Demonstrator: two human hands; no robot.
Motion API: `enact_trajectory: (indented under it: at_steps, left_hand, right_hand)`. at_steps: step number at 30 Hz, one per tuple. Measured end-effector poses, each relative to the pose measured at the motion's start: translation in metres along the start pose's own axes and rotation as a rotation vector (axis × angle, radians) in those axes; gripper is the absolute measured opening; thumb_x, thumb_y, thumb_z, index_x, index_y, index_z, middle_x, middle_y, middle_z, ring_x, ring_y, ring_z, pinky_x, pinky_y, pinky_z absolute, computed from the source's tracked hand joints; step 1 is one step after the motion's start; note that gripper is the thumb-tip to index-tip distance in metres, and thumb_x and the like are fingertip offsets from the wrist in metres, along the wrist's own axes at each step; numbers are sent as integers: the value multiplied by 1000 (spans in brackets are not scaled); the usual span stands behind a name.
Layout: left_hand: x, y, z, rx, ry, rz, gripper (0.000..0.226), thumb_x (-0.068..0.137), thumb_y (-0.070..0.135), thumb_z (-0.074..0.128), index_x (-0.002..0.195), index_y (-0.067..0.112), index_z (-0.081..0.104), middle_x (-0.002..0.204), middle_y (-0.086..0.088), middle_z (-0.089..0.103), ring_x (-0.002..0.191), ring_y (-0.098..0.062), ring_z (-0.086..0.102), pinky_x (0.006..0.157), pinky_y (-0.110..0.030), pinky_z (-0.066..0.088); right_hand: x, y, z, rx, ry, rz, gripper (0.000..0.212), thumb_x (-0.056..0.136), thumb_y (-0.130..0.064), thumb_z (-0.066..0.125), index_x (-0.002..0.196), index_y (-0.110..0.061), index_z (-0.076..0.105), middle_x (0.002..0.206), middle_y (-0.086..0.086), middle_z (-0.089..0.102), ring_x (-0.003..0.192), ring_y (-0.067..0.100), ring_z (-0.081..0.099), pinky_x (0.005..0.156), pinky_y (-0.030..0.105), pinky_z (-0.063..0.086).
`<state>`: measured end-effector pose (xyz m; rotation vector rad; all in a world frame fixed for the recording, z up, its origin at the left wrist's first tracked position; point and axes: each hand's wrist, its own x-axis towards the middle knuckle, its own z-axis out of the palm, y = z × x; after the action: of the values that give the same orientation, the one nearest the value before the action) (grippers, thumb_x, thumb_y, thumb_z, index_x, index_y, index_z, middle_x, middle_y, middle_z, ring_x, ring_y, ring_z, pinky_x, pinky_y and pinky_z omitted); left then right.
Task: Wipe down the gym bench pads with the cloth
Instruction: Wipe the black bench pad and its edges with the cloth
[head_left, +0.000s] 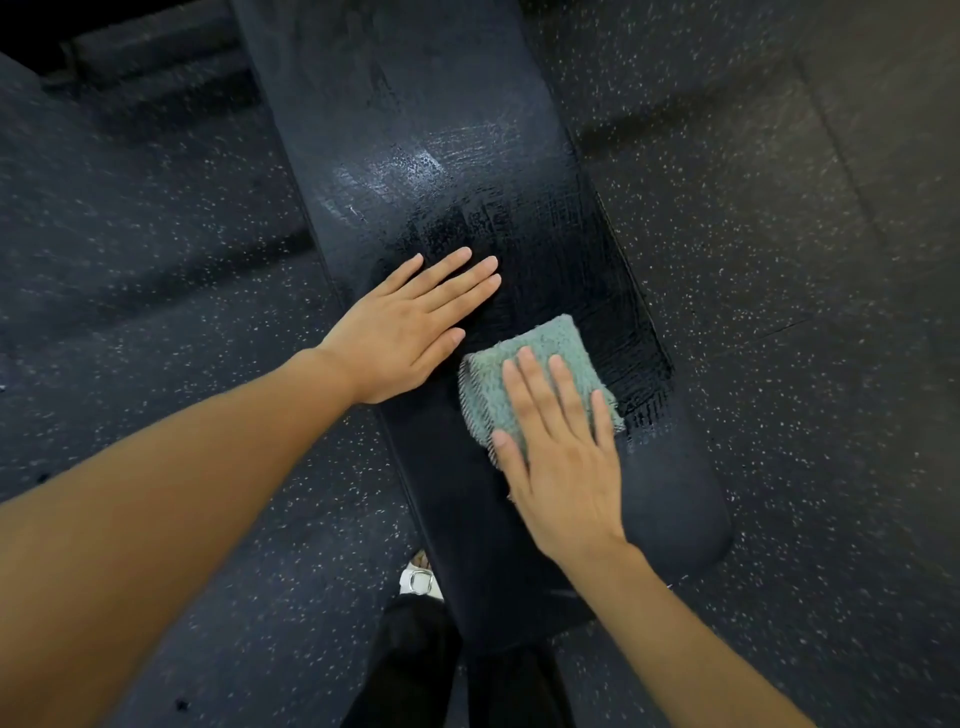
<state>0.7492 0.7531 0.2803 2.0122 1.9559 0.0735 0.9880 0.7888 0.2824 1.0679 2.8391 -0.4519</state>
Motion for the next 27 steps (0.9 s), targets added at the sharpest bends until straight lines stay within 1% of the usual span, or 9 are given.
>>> enact_trajectory:
  at_steps: [4,7,10,15,19,21,24,27]
  left_hand:
    - [-1,-3,-2,-41,-5,25,57,103,35,17,158,24,9,165,10,3,152,-12,-5,123,-34,-6]
    - [-1,-4,-2,-51,1,35,57,103,34,18,158,24,10,165,10,4,152,-12,-4,123,-33,-7]
    - [-1,-7,-1,-58,-1,51,57,103,33,19,158,24,10,165,10,3,152,-12,-6,122,-32,-9]
    - [-1,-11,1,-49,-3,73,57,103,34,18,158,24,10,165,10,4,153,-13,-4,122,-31,-9]
    - [0,-16,-2,-28,-26,110,57,103,35,15,158,24,9,165,9,3,153,-14,-4,122,-32,-8]
    - [0,-19,-4,-9,-36,131,56,104,36,14,158,24,8,165,9,2,153,-14,-4,122,-33,-7]
    - [0,-21,-6,3,-47,143,56,104,36,14,158,25,8,165,9,2,152,-13,-5,122,-32,-8]
    - [1,-23,-7,-6,-54,149,56,104,36,15,158,25,8,165,10,2,152,-12,-5,122,-30,-9]
  right_hand:
    - [4,21,-4,-1,37,146,59,102,-45,22,157,-24,18,164,-7,14,152,17,9,120,49,8]
    - [6,8,0,63,79,218,57,103,-39,22,157,-22,20,164,-7,14,152,18,7,120,52,9]
    - [6,-14,6,120,107,266,57,103,-39,24,157,-21,21,164,-8,14,152,19,6,120,52,5]
    - [-3,-49,12,87,58,185,57,103,-39,23,158,-23,17,165,-7,12,153,20,3,121,50,2]
    - [-14,-92,23,37,-23,46,55,103,-37,24,156,-25,20,165,-7,13,152,24,9,121,57,10]
    - [-16,-107,27,45,-39,-24,54,103,-37,26,156,-26,23,164,-9,16,152,23,12,118,55,11]
    - [-16,-106,27,41,-39,-59,54,103,-37,27,156,-27,23,164,-11,17,151,19,15,117,51,12]
    - [-8,-87,24,38,-28,-11,55,103,-38,26,157,-26,22,164,-10,17,152,17,13,120,48,9]
